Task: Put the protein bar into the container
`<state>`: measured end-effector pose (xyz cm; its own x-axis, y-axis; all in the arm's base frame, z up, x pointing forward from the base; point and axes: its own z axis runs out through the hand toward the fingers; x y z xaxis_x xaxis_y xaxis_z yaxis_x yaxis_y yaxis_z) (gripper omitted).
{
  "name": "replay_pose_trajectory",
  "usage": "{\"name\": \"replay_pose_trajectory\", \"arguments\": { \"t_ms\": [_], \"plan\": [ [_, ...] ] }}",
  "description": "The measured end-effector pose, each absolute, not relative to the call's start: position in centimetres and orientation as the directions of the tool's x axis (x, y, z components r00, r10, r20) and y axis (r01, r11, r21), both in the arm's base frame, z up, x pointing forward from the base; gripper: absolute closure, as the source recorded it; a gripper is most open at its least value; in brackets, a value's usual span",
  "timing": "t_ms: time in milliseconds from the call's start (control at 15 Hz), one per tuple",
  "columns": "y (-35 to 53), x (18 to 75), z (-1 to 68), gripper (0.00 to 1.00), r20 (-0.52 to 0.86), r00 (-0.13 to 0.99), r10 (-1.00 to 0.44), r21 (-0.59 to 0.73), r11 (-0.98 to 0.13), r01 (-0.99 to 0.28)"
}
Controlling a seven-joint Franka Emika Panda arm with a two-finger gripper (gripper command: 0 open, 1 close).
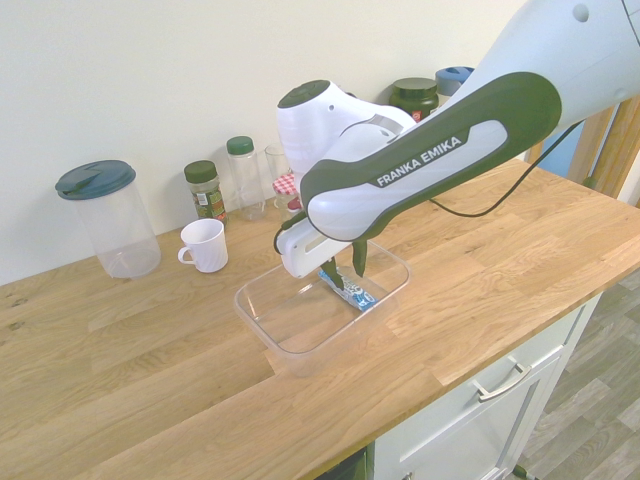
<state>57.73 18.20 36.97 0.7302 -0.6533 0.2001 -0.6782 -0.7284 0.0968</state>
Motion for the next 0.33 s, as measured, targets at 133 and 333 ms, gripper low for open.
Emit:
{"name": "replay_pose_trajectory", "arguments": {
  "t_ms": [133,333],
  "plan": [
    [18.5,57.4,40.0,0.00,0.220,0.718,-0.661,0.049,-0.727,-0.685],
    [19.3,55.3,46.2,0.00,0.251,0.701,-0.667,-0.033,-0.730,-0.683]
  ]
}}
